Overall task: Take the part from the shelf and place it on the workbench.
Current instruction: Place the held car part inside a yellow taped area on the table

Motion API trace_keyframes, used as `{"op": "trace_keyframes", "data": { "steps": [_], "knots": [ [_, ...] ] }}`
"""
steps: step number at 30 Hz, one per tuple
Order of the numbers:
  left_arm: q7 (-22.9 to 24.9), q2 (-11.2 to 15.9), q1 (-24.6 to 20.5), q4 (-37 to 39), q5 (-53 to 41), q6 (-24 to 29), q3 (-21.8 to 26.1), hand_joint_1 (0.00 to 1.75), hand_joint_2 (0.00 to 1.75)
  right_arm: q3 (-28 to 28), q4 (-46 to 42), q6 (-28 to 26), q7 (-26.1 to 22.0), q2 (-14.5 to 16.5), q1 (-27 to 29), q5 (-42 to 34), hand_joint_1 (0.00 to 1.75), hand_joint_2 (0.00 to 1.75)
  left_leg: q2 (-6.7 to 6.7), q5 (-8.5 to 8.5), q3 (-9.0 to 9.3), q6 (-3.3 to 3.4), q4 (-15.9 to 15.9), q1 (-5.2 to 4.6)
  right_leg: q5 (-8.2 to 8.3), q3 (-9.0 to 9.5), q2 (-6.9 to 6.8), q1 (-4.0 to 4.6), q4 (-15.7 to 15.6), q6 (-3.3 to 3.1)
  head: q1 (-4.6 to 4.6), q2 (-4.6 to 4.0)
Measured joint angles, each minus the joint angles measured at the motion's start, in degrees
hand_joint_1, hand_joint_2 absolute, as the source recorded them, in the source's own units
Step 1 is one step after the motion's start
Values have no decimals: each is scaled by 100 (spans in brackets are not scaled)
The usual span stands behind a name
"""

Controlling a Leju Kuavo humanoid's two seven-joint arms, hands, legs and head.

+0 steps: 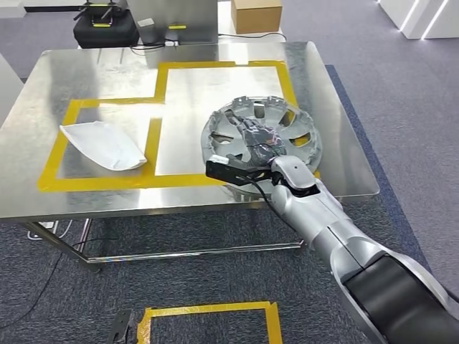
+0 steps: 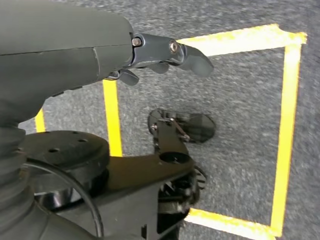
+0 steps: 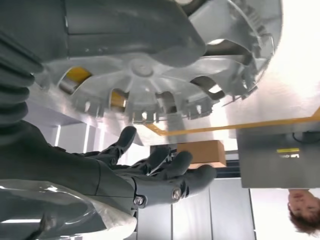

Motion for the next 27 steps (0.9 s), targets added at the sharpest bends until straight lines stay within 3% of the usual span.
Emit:
{"op": "trace_keyframes", "data": {
  "steps": [3,4,7,8,9,10,12,14,18,20,22,24,25,27],
  "knots": [
    [97,-4,-3,0,1,54,-18,0,0,-37,3,-113,-98,4,-32,49,0,0,1,11,28,120,-30,13,-165,-112,-18,-14,201,65,22,0],
    [122,-6,-9,0,2,67,-23,0,0,-45,1,-165,-132,6,-46,77,0,0,3,13,36,149,-37,18,-274,-213,-23,-15,392,71,33,0],
    [159,-7,-15,0,22,84,-31,0,0,-56,-20,-317,-267,10,-40,121,0,0,6,4,39,193,-35,0,-629,-702,-26,-8,1341,78,47,0],
    [168,-7,-13,0,37,87,-32,0,0,-72,-50,-363,-336,15,-16,112,0,0,5,0,42,200,-34,-9,-662,-843,-26,-5,1579,74,46,0],
    [180,-7,-12,0,49,89,-34,0,0,-93,-96,-403,-406,24,12,91,0,0,2,-4,47,205,-33,-18,-596,-896,-26,-1,1624,61,48,0],
    [191,-8,-12,0,60,87,-37,0,0,-122,-165,-448,-478,36,33,57,0,0,-1,-5,56,206,-31,-27,-430,-835,-26,5,1439,37,48,0],
    [208,-11,-14,0,84,75,-49,0,0,-189,-392,-549,-635,68,67,-59,0,0,-6,-10,68,199,-24,-48,-26,-494,-25,34,701,-42,44,0],
    [202,-15,-10,0,120,57,-58,0,0,-268,-734,-644,-768,89,134,-212,0,0,-7,-3,55,171,-11,-65,158,-225,-22,65,173,-99,42,0],
    [148,-4,51,0,206,75,-57,0,0,-448,-1760,-714,-853,40,537,-450,0,0,-11,-22,25,63,-13,-56,195,-168,-27,51,-7,-160,42,0],
    [131,10,74,0,229,87,-55,0,0,-504,-2158,-721,-869,13,680,-487,0,0,-8,-307,-77,2,297,-50,254,-166,-44,14,-73,-202,11,0],
    [128,22,85,0,251,98,-54,0,0,-546,-2408,-735,-877,-23,795,-494,0,0,-1,-746,-296,-52,1027,-33,292,-193,-58,14,-77,-214,-15,0],
    [124,37,101,0,293,113,-49,0,0,-591,-2632,-792,-883,-76,958,-505,0,0,2,-969,-400,-85,1537,-21,336,-237,-71,15,-72,-207,-16,0],
    [115,45,111,0,322,121,-43,0,0,-615,-2761,-839,-885,-109,1064,-527,0,0,4,-921,-300,-92,1465,-15,365,-266,-73,14,-69,-198,-17,0],
    [91,72,130,1,384,133,-26,0,0,-699,-3084,-943,-904,-198,1306,-651,0,0,7,-640,154,-96,783,5,425,-324,-71,9,-60,-165,-17,0]
  ]
}}
